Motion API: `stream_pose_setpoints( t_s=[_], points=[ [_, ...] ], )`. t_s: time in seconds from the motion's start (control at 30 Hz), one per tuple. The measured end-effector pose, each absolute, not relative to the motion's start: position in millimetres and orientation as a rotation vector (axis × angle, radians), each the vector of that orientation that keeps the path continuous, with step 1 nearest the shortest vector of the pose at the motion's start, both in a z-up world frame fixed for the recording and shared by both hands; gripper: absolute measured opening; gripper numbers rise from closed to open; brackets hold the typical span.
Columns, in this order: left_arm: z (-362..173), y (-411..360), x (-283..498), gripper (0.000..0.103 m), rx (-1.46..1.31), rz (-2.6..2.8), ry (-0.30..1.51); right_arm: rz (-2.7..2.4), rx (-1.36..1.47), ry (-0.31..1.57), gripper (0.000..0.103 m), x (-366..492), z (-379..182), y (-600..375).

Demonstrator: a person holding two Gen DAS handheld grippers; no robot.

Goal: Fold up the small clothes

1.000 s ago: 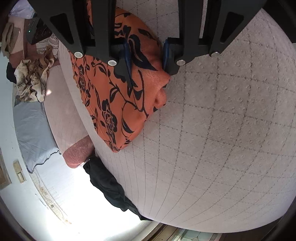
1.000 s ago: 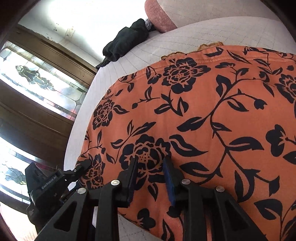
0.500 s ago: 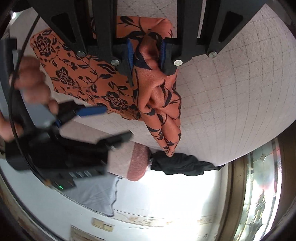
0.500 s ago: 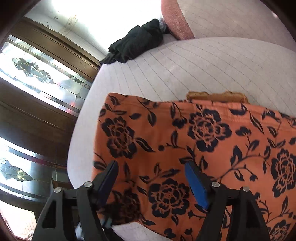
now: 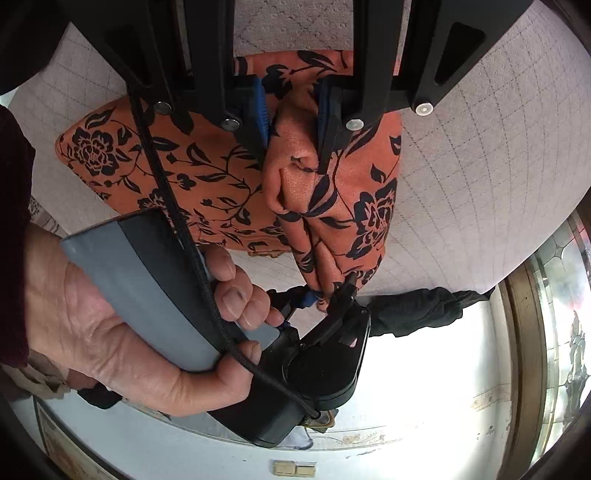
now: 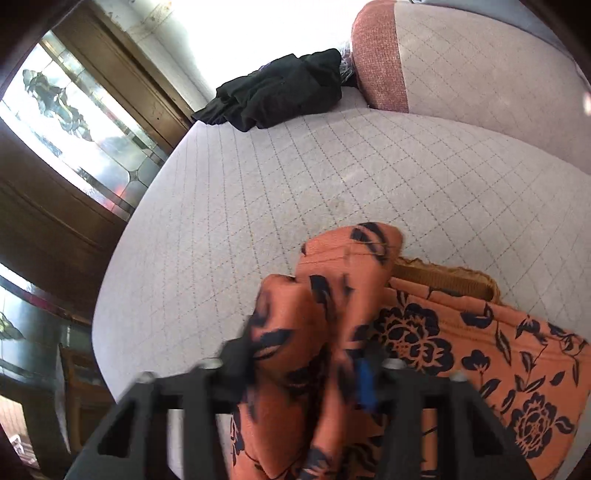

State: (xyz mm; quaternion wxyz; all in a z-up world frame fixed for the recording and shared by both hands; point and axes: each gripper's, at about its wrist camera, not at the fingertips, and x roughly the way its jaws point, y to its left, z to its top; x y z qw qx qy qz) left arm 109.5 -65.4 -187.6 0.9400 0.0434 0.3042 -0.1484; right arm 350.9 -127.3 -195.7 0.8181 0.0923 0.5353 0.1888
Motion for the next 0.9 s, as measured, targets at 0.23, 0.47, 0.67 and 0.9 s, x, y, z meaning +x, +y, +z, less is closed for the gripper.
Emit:
stream_pose_setpoints(
  t_s=[0.23, 0.47, 0.67, 0.9],
  points=[
    [-181, -106, 78, 0.015, 0.180, -0.582, 0.592, 0.353, 0.321, 0.978, 0.016, 307, -198, -222],
    [-159, -164, 49, 0.009, 0.211, -0.905, 0.553, 0.216, 0.547, 0.835, 0.016, 250, -214, -356],
    [-132, -153, 62, 0.009, 0.122, -0.998, 0.497, 0.061, 0.693, 0.831, 0.016, 250, -243, -441],
    [-168, -138, 140, 0.009, 0.086, -0.649, 0.715, 0.056, 0.881, 0.997, 0.026, 260, -283, -458]
  ],
)
